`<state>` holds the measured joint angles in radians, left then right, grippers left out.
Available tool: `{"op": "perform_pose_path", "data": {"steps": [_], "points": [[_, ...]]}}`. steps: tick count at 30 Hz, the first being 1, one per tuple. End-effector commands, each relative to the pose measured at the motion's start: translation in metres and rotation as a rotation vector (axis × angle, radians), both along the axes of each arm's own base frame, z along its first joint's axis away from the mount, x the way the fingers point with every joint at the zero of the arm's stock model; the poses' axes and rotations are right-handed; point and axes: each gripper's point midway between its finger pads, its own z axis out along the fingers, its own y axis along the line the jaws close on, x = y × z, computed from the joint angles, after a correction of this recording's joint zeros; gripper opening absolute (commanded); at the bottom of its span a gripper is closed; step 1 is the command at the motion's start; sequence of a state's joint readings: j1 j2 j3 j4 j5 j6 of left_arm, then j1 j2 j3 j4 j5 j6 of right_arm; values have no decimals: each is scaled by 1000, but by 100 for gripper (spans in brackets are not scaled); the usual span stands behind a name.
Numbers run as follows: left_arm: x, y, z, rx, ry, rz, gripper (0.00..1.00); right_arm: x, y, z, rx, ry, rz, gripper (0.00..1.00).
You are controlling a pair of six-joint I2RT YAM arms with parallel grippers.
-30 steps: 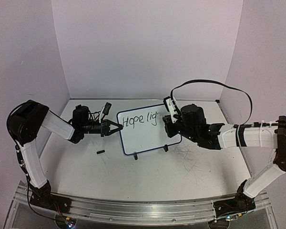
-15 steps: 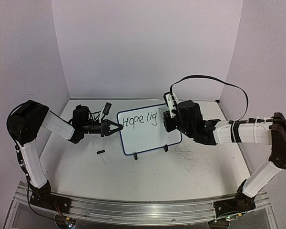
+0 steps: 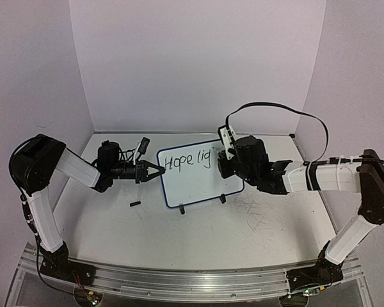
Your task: Write a sentence on the whiteboard
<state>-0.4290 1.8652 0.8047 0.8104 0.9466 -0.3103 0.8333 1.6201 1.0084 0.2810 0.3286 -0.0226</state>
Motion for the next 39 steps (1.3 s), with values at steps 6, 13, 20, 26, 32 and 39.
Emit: {"op": "perform_pose_path", "data": {"steps": [6, 13, 20, 26, 32, 39], "points": [[-1, -3, -16, 62, -9, 7, 0, -1, -3, -4, 44, 44, -28, 0], [-1, -3, -16, 61, -8, 8, 0, -10, -3, -18, 40, 90, -8, 0], [-1, -3, -17, 62, -7, 8, 0, -19, -3, -26, 36, 120, 9, 0], [-2, -4, -17, 62, -4, 6, 0, -17, -1, -22, 41, 109, 5, 0], [-2, -3, -16, 62, -8, 7, 0, -11, 1, -12, 59, 77, -8, 0], [-2, -4, -16, 61, -6, 3, 0, -4, 0, -2, 72, 34, -32, 0]]}}
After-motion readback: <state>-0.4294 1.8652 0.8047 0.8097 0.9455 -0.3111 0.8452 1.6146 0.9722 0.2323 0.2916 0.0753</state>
